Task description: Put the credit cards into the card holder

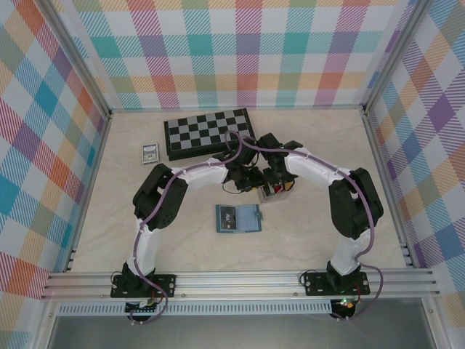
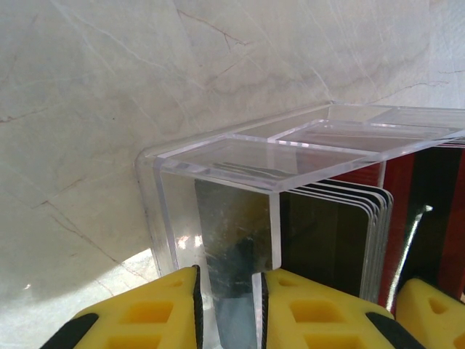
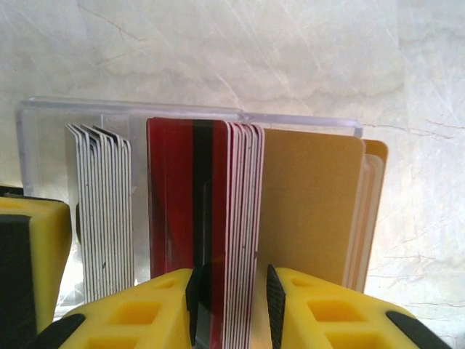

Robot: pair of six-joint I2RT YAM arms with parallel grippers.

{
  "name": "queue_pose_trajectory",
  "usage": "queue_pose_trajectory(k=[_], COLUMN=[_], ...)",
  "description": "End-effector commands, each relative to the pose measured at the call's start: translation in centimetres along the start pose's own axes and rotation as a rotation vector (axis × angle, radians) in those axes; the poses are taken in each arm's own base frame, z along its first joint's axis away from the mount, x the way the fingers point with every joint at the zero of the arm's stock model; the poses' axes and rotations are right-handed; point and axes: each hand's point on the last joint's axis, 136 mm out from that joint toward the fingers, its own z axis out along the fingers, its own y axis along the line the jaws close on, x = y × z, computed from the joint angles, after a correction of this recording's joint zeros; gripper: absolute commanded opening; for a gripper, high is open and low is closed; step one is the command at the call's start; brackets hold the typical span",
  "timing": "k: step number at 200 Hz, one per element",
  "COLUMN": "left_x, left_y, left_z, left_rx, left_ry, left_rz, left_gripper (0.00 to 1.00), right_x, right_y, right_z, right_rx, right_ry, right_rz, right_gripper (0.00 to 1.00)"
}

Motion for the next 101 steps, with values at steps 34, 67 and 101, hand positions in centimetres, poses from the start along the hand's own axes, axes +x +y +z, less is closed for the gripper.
queue_pose_trajectory(k=[34,67,101], left_x=[2.35,2.41,2.39], left_y=[2.5,2.6,2.44], left_z=[0.48,0.51,0.51], left_rx=[-0.095,-0.095,-0.091], left_ry=[0.056,0.059,0.06], left_rz=[0.009,0.007,0.007], left_gripper=[0.23,0.23,0.23], right_x=[-0.83,-0.66,-0.48], right_y=[-1.62,-1.39,-1.64], right_z=[-1.3,-1.22,-1.25], right_rx=[0.065,0.053,0.066], right_ry=[-0.03,-0.021,-0.021], right_rz=[-0.002,-0.003,-0.003], right_gripper=[0.31,0.24,0.23])
